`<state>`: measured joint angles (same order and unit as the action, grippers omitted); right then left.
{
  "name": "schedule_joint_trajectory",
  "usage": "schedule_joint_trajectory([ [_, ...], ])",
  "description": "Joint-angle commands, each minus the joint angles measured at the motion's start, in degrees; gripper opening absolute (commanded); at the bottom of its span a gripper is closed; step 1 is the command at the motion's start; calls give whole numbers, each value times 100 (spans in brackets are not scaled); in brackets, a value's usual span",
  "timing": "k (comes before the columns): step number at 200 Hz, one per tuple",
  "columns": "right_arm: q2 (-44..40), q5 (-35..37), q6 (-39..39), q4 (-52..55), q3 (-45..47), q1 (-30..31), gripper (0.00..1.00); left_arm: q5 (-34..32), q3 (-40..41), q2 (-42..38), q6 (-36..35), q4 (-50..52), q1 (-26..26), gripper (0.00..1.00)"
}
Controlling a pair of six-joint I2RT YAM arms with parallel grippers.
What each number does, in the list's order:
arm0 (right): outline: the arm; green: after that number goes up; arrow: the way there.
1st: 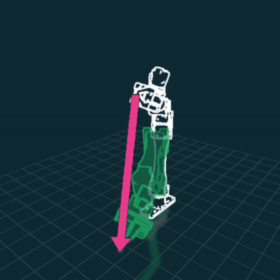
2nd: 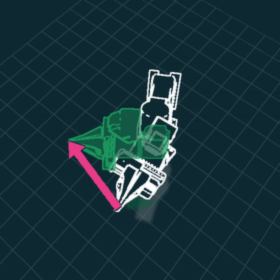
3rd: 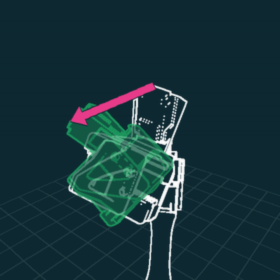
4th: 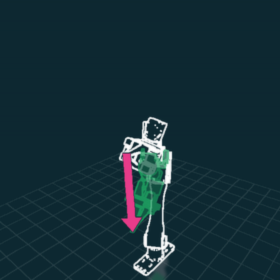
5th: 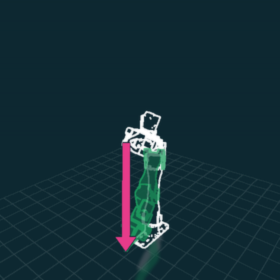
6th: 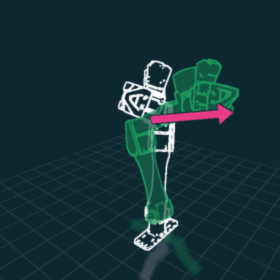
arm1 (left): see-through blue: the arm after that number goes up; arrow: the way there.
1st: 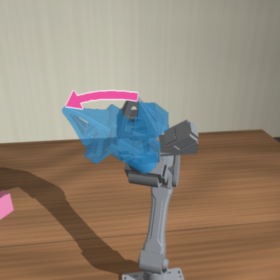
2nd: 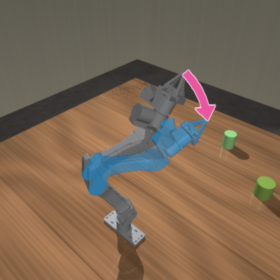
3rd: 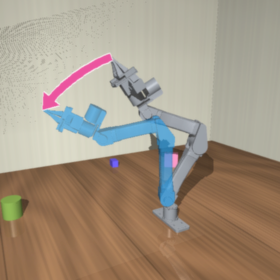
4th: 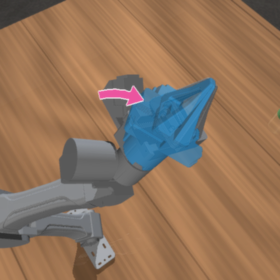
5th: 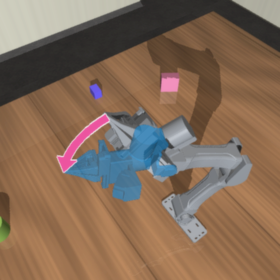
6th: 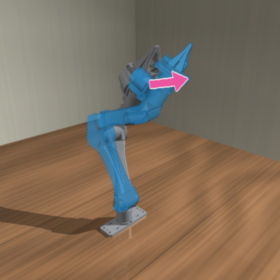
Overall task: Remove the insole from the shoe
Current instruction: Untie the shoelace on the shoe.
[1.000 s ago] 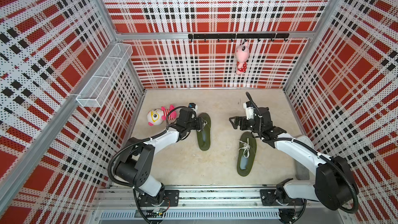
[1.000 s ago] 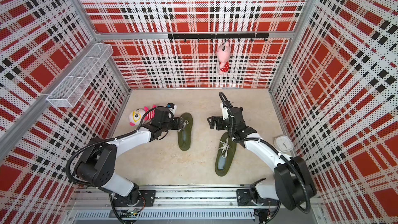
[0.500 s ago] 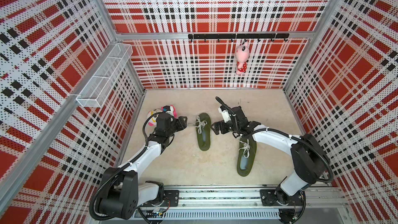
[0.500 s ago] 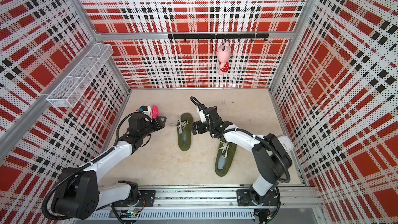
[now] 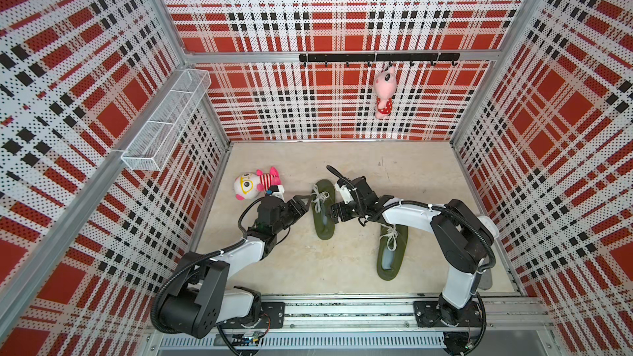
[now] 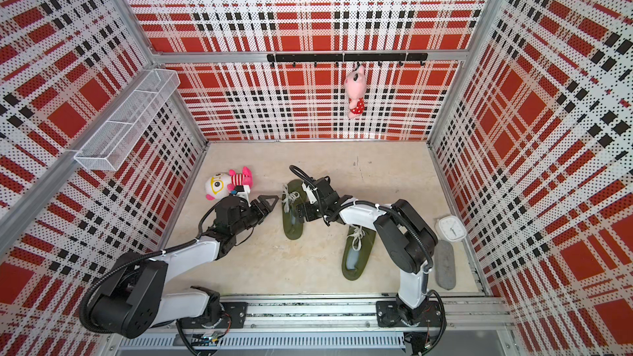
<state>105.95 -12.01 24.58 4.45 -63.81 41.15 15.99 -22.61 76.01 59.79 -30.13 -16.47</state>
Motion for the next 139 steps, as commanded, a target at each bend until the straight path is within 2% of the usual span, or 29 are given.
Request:
schedule_joint_trajectory([
  [1,101,-11,91,-126,-61,34,96,-295,60,255,1434,-520,-57,72],
  [51,136,49,106,-155,-54,51,96,-447,-118,862,1877,-590,141,64],
  [139,277,36,117,-137,-131,87,97,-242,-834,2333,2157,-1557,186,63],
])
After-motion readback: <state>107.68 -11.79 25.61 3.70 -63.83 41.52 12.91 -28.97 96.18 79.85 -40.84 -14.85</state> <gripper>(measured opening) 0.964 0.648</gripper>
